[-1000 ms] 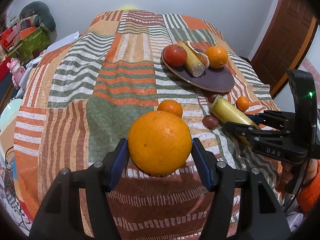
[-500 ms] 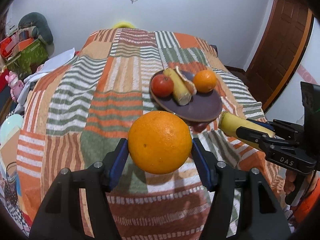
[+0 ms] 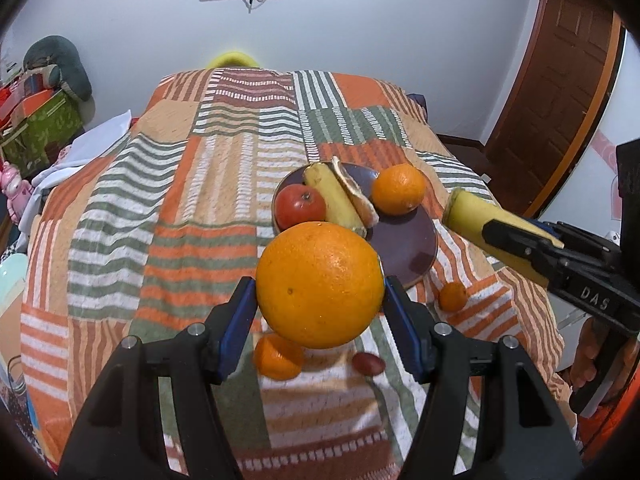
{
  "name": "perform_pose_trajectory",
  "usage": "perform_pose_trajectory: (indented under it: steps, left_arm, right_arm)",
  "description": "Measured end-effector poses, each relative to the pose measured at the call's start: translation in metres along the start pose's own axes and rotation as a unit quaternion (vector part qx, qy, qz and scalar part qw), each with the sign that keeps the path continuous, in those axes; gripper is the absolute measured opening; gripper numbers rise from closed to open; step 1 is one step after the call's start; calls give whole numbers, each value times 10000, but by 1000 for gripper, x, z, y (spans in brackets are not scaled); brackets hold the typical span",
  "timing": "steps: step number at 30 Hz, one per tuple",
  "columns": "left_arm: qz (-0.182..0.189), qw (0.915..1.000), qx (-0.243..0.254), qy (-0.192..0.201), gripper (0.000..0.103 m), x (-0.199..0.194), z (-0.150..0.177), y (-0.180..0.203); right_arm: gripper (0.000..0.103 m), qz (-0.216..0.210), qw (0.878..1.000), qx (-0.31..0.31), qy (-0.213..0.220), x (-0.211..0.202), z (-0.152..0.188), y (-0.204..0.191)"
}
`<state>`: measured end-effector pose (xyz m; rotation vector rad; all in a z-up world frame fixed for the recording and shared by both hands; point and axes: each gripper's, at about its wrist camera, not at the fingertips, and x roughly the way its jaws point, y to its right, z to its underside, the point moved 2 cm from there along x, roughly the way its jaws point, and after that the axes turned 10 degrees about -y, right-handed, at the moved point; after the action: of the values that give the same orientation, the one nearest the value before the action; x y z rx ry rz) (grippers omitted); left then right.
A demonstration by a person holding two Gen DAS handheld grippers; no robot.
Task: Organize fruits
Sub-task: 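Grasp and lift the orange with the left tool while the right tool lifts the corn cob toward the plate, then lower the orange onto the plate and open the left tool while the right tool releases the corn cob there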
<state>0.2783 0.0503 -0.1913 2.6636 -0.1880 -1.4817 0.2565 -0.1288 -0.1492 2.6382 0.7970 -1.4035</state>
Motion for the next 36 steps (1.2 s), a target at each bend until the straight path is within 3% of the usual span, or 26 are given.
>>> perform_pose_trajectory:
  steps: [16,26,36]
  left_arm:
    - [70,9998,15,-202,63,54,-38,0]
    - [129,9996,14,-232,64,66,-41,-1]
    - [98,9991,62,-410,64,77,-42,0]
  right_arm:
    - [32,41,9998,-15,173,37,-47,7]
    - [32,158,9989,-372,-222,77,-50,-9]
    - [32,234,9977,-451,-450,86,-46,-5]
